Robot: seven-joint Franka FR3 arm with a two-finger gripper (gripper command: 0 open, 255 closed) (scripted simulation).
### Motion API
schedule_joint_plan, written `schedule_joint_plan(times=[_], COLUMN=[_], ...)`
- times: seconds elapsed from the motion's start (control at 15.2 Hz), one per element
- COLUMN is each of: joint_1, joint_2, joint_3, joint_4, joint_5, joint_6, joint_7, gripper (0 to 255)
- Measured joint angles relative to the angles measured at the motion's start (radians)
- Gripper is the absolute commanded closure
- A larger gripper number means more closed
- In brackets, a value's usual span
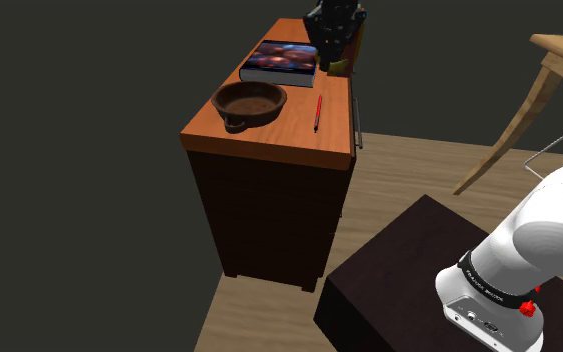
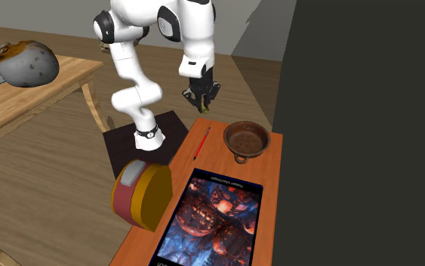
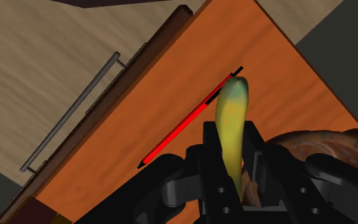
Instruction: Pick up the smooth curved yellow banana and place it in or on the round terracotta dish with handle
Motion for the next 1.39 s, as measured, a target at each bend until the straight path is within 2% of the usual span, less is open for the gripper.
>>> schedule_joint_plan(times=[0.46, 0.73, 0.79, 0.86, 1.39], joint_1=[0.036, 0.085, 0.105, 0.113, 0.103], joint_2=[0.280, 0.470, 0.532, 0.560, 0.535], joint_3=[0.077, 0.109, 0.115, 0.115, 0.114], joint_4=[0.293, 0.518, 0.604, 0.631, 0.492], joint_5=[-0.064, -0.127, -0.150, -0.159, -0.150], joint_6=[-0.014, -0.058, -0.084, -0.085, 0.031], joint_7=[0.120, 0.193, 0.211, 0.217, 0.213], gripper=[255, 255, 255, 255, 255])
